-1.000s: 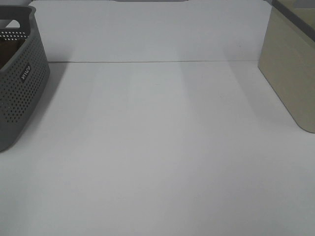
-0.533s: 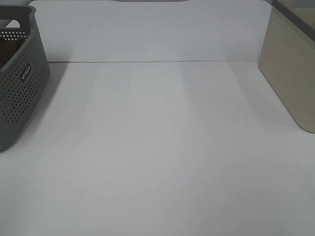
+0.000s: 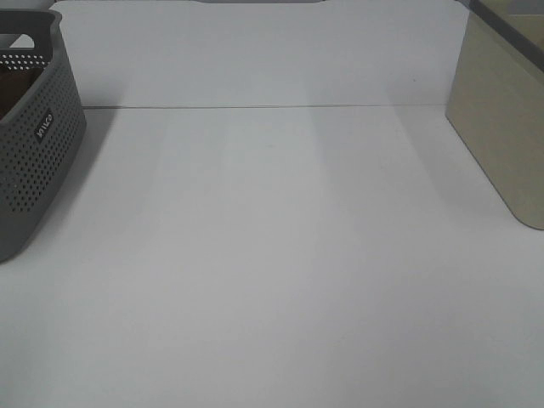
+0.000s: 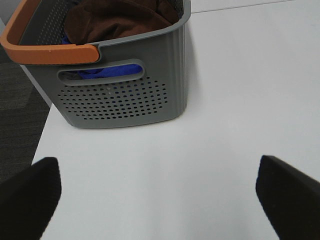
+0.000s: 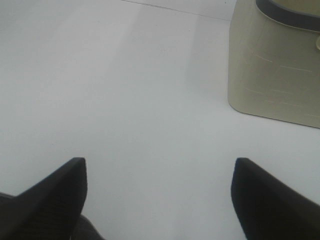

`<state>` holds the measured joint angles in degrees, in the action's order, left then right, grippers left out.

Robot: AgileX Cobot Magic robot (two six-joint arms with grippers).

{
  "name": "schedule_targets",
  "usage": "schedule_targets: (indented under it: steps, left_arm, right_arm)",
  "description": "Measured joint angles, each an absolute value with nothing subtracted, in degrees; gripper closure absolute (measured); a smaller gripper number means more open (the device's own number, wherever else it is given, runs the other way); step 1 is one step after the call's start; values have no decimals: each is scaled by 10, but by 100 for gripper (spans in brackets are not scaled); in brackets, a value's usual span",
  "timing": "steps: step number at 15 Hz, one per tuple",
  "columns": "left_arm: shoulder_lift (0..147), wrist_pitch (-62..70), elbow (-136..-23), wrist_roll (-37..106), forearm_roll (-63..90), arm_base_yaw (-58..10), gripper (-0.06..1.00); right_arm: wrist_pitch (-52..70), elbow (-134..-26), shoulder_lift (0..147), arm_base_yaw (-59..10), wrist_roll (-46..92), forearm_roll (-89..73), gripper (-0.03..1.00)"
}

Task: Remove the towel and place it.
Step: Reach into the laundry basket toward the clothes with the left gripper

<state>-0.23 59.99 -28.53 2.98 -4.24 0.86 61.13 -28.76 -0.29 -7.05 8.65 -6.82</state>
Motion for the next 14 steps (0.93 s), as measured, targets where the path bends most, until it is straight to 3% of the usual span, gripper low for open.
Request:
schedule_targets:
  steps: [14]
  left_arm:
    - [-2, 600, -284, 30, -37, 9, -5]
  right_arm:
    - [611, -288, -3, -70, 87, -68, 20]
